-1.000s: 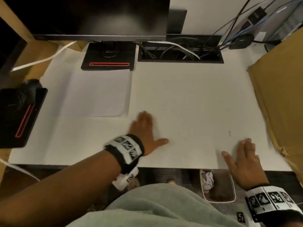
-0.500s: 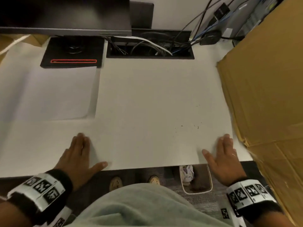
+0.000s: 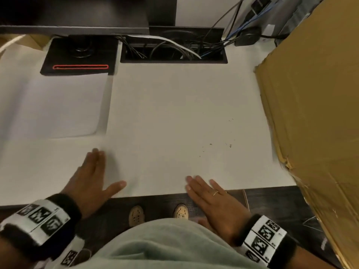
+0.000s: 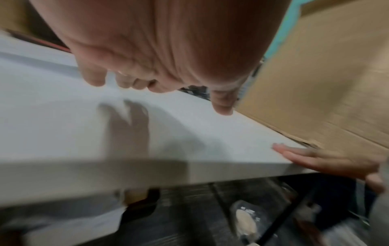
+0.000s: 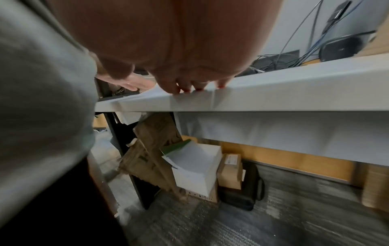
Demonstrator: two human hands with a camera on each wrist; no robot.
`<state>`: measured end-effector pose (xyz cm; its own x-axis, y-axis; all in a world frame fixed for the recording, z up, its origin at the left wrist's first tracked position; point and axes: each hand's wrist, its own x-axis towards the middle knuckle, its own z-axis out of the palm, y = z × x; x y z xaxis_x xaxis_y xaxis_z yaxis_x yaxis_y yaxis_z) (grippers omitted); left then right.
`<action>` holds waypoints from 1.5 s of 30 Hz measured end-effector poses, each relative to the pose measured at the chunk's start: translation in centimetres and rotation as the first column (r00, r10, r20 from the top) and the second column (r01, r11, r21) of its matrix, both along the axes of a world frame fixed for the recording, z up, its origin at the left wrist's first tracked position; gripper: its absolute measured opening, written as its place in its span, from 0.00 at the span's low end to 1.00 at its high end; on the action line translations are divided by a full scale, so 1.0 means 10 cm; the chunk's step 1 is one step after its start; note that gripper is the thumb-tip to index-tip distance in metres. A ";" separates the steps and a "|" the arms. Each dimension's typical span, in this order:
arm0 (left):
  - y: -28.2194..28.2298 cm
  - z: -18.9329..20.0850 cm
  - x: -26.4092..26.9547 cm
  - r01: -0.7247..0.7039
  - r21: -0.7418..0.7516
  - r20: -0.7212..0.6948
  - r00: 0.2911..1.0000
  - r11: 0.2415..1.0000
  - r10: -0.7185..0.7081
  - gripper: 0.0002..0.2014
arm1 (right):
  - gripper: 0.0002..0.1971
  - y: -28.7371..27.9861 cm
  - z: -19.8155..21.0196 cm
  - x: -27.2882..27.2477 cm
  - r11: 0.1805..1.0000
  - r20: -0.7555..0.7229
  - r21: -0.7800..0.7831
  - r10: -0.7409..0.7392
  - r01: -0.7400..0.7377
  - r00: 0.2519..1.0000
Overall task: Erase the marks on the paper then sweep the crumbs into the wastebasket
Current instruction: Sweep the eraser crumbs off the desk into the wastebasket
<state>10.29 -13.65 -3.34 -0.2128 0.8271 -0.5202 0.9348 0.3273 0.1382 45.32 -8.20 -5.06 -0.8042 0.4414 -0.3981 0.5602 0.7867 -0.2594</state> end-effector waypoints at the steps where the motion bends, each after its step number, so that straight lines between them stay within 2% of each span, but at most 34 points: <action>1: -0.11 -0.06 -0.10 -0.033 -0.001 -0.011 0.999 0.999 0.033 0.62 | 0.38 0.06 -0.02 0.00 0.999 0.004 0.001 -0.032 0.032 0.999; 3: -0.26 -0.19 -0.22 -0.058 -0.088 -0.025 0.998 0.994 0.056 0.62 | 0.41 0.26 0.01 0.04 0.987 0.004 0.001 -0.159 0.159 0.987; 5: -0.27 -0.22 -0.19 -0.123 -0.182 -0.039 0.992 0.976 0.117 0.60 | 0.45 0.46 0.07 0.18 0.943 -0.043 0.025 -0.330 0.331 0.943; 7: -0.15 -0.14 0.01 -0.057 -0.148 -0.054 0.997 0.987 0.050 0.63 | 0.52 0.61 0.10 0.40 0.858 -0.006 0.041 -0.512 0.512 0.859; 9: 0.02 -0.08 0.28 0.034 -0.126 -0.057 0.997 0.991 -0.042 0.67 | 0.59 0.64 0.13 0.54 0.788 0.083 0.045 -0.616 0.614 0.783; 10: 0.11 -0.06 0.44 0.066 -0.125 -0.032 0.997 0.990 -0.071 0.68 | 0.60 0.61 0.13 0.54 0.778 0.109 0.041 -0.627 0.627 0.771; 12: 0.36 0.00 0.77 0.210 -0.114 0.025 0.978 0.971 -0.209 0.70 | 0.56 0.55 0.09 0.37 0.810 0.101 0.011 -0.584 0.586 0.806; 14: 0.59 0.06 1.06 0.399 -0.104 0.081 0.916 0.911 -0.392 0.67 | 0.51 0.54 0.09 0.13 0.862 0.068 -0.060 -0.500 0.504 0.863; 15: 0.73 0.09 1.14 0.453 -0.101 0.118 0.890 0.886 -0.441 0.65 | 0.48 0.61 0.13 0.07 0.864 0.044 -0.092 -0.493 0.495 0.869; 16: 0.89 0.11 1.18 0.464 -0.088 0.133 0.883 0.882 -0.451 0.63 | 0.45 0.73 0.16 0.05 0.838 0.023 -0.110 -0.536 0.535 0.844; 19: 1.41 0.17 1.02 0.274 -0.024 0.015 0.962 0.962 -0.273 0.54 | 0.43 1.22 0.24 0.29 0.640 0.052 -0.072 -0.764 0.765 0.644; 20: 1.55 0.15 0.91 0.196 -0.022 -0.032 0.980 0.980 -0.197 0.53 | 0.43 1.33 0.25 0.39 0.591 0.088 -0.043 -0.801 0.805 0.593; 21: 1.66 0.13 0.81 0.147 -0.037 -0.067 0.986 0.988 -0.149 0.54 | 0.43 1.40 0.24 0.44 0.574 0.119 -0.030 -0.811 0.818 0.573; 23: 1.75 0.05 0.74 0.166 -0.069 -0.093 0.981 0.984 -0.172 0.55 | 0.45 1.39 0.22 0.38 0.621 0.139 -0.052 -0.771 0.782 0.621; 26: 1.63 0.09 1.01 0.432 -0.113 0.009 0.901 0.895 -0.433 0.53 | 0.45 1.14 0.21 0.12 0.785 0.101 -0.168 -0.587 0.596 0.803; 28: 1.63 0.16 1.12 0.555 -0.126 0.083 0.832 0.822 -0.548 0.49 | 0.44 1.14 0.23 0.02 0.842 0.077 -0.222 -0.488 0.492 0.869; 30: 1.86 0.17 1.00 0.482 -0.068 0.047 0.876 0.873 -0.480 0.50 | 0.43 1.42 0.26 0.03 0.799 0.052 -0.187 -0.573 0.572 0.818; 32: 2.19 0.15 0.76 0.308 -0.014 -0.026 0.951 0.951 -0.308 0.53 | 0.43 1.80 0.30 0.14 0.691 0.077 -0.124 -0.709 0.713 0.701; 34: 2.42 0.12 0.60 0.230 -0.021 -0.082 0.970 0.973 -0.231 0.54 | 0.44 2.04 0.30 0.21 0.640 0.137 -0.083 -0.752 0.764 0.645; 36: 2.43 0.06 0.65 0.319 -0.055 -0.084 0.943 0.946 -0.323 0.55 | 0.45 2.03 0.25 0.15 0.685 0.159 -0.079 -0.709 0.725 0.687; 39: 2.17 0.04 0.93 0.598 -0.121 0.001 0.798 0.792 -0.603 0.52 | 0.46 1.66 0.24 -0.09 0.844 0.141 -0.180 -0.485 0.505 0.863; 40: 2.12 0.06 0.98 0.648 -0.129 0.038 0.759 0.750 -0.650 0.50 | 0.45 1.57 0.26 -0.15 0.879 0.128 -0.219 -0.405 0.424 0.905; 41: 2.16 0.11 0.97 0.658 -0.115 0.049 0.752 0.744 -0.658 0.50 | 0.45 1.56 0.30 -0.19 0.895 0.114 -0.241 -0.359 0.376 0.926; 43: 2.42 0.17 0.84 0.573 -0.040 0.005 0.819 0.819 -0.573 0.52 | 0.44 1.79 0.39 -0.22 0.878 0.083 -0.235 -0.409 0.417 0.909; 45: 2.78 0.17 0.63 0.434 0.008 -0.068 0.899 0.901 -0.432 0.55 | 0.44 2.22 0.41 -0.19 0.834 0.100 -0.162 -0.517 0.527 0.850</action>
<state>16.55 14.14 -1.59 0.1372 0.8563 -0.4979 0.9905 -0.1143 0.0764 43.43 14.05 -0.92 -0.4506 0.7087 -0.5429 0.8908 0.3171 -0.3254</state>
